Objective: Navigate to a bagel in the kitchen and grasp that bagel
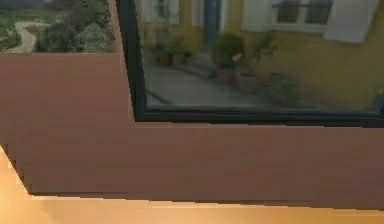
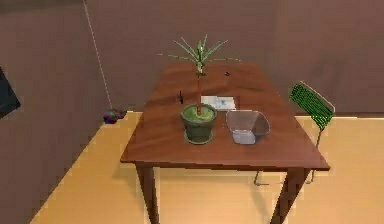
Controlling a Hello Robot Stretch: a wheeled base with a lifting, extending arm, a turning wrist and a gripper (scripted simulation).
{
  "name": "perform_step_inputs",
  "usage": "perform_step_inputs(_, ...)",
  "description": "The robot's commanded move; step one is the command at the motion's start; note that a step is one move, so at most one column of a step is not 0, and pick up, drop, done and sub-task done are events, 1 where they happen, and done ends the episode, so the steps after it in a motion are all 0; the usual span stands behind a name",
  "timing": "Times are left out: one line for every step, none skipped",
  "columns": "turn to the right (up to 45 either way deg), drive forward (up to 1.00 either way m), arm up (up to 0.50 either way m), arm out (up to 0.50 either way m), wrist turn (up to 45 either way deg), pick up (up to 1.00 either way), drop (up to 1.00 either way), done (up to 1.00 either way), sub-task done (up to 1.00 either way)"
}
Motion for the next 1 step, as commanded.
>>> perform_step_inputs(-45.0, 0.0, 0.0, 0.0, 0.0, 0.0, 0.0, 0.0, 0.0)
